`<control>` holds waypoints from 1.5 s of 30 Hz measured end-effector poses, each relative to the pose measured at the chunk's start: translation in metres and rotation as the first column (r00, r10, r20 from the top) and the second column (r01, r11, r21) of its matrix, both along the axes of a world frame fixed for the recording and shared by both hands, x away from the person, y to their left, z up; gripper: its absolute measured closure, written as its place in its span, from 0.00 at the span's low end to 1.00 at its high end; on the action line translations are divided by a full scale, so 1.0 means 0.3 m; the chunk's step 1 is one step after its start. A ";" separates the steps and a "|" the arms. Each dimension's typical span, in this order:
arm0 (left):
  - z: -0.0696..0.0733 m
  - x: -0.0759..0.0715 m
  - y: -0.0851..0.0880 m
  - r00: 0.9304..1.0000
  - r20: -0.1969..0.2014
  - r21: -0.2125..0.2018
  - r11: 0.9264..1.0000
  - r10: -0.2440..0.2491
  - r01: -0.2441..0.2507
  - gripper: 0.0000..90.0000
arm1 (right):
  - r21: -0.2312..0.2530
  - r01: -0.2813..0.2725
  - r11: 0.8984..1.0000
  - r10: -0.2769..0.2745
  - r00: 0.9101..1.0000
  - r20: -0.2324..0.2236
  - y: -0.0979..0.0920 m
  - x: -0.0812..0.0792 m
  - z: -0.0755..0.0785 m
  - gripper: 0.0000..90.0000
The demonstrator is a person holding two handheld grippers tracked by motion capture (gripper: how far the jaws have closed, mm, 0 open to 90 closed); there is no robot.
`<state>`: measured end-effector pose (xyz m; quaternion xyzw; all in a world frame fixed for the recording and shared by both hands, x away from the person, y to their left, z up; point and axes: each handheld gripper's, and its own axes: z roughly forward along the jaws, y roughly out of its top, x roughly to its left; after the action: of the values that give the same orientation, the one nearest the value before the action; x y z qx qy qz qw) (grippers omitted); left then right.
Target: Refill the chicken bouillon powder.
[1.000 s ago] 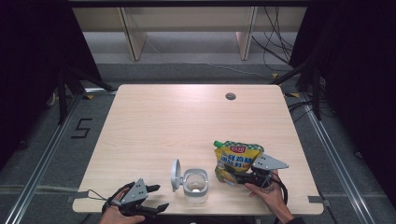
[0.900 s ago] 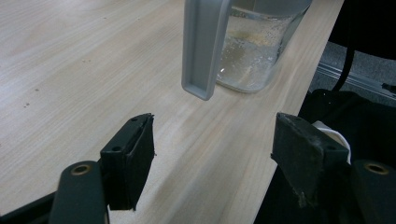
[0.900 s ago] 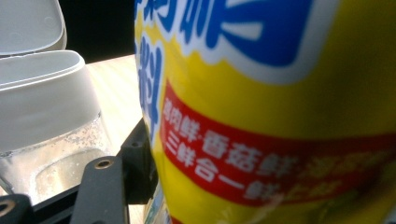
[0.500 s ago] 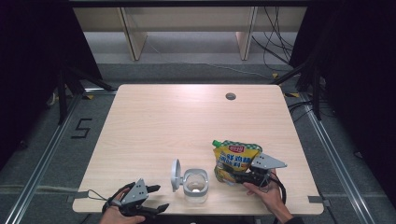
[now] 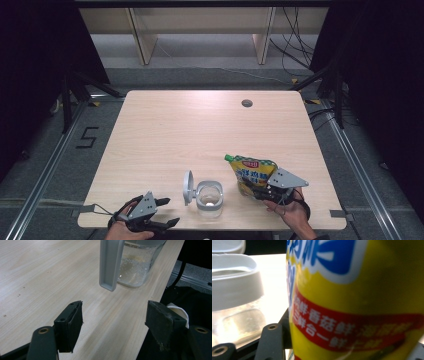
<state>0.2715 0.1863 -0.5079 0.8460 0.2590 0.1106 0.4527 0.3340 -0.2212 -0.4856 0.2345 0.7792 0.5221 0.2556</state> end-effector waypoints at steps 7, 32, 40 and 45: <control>0.007 0.001 0.007 1.000 -0.001 0.008 1.000 -0.001 0.001 0.33 | -0.081 0.013 0.997 -0.005 0.995 0.104 0.003 -0.068 0.065 0.49; 0.001 0.001 0.004 1.000 -0.005 -0.024 0.999 0.023 -0.023 0.29 | -0.577 0.158 0.801 0.108 0.911 0.398 0.097 -0.213 0.104 0.49; 0.001 0.005 0.008 1.000 0.001 0.005 1.000 0.014 -0.014 0.29 | -0.705 0.257 0.660 0.220 0.832 0.509 0.133 -0.224 0.092 0.50; 0.000 0.005 0.006 1.000 -0.003 0.001 1.000 0.017 -0.017 0.29 | -0.689 0.286 0.666 0.180 0.835 0.520 0.140 -0.239 0.079 0.51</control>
<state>0.2729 0.1881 -0.5080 0.8441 0.2667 0.1133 0.4511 0.2624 -0.1793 -0.4618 -0.0261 0.8080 0.1940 0.5558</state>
